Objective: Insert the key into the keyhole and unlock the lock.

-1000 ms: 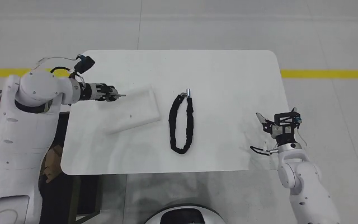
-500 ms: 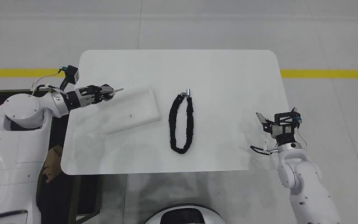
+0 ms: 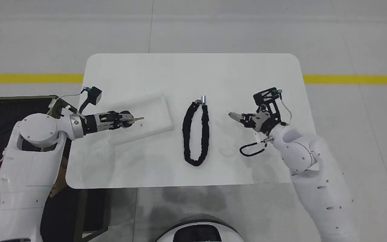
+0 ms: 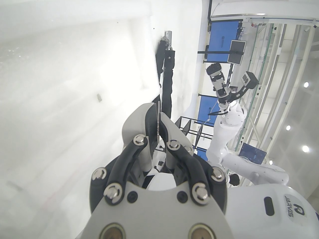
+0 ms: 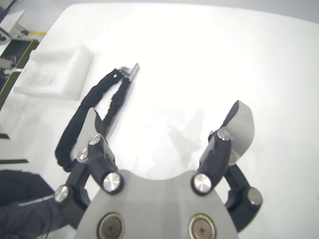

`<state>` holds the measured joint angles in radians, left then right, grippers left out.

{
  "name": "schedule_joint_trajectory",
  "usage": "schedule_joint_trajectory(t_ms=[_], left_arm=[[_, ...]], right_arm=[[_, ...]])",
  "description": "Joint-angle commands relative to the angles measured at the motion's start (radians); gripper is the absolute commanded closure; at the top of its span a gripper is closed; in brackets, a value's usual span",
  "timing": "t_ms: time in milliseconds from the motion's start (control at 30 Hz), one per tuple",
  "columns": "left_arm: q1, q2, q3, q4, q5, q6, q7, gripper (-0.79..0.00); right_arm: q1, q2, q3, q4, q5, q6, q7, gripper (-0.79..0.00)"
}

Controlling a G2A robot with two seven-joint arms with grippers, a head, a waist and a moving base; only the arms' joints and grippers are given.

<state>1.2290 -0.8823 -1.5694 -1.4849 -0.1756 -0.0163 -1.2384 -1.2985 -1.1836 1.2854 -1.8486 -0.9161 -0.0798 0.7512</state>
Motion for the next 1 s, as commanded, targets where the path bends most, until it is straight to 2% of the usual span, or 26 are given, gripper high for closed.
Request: schedule_joint_trajectory(t_ms=[0,100,467,533,633,733,867,967], left_arm=[[0.000,0.000,0.000,0.000,0.001,0.000,0.000,0.000],[0.000,0.000,0.000,0.000,0.001,0.000,0.000,0.000],[0.000,0.000,0.000,0.000,0.001,0.000,0.000,0.000],[0.000,0.000,0.000,0.000,0.001,0.000,0.000,0.000],[0.000,0.000,0.000,0.000,0.001,0.000,0.000,0.000],[0.000,0.000,0.000,0.000,0.001,0.000,0.000,0.000],[0.000,0.000,0.000,0.000,0.001,0.000,0.000,0.000],[0.000,0.000,0.000,0.000,0.001,0.000,0.000,0.000]], right_arm=[[0.086,-0.020,-0.110,0.043,0.013,0.071,0.056,-0.785],[0.180,-0.047,-0.210,0.088,0.027,0.134,0.105,-0.785],[0.168,-0.047,-0.211,0.090,0.027,0.134,0.106,-0.785],[0.167,-0.051,-0.216,0.115,0.028,0.153,0.153,-0.785],[0.269,-0.079,-0.253,0.208,0.149,0.209,0.256,-0.785],[0.385,-0.107,-0.319,0.295,0.119,0.255,0.320,-0.785],[0.494,-0.147,-0.360,0.410,0.190,0.299,0.390,-0.785],[0.564,-0.175,-0.417,0.497,0.124,0.319,0.416,-0.785]])
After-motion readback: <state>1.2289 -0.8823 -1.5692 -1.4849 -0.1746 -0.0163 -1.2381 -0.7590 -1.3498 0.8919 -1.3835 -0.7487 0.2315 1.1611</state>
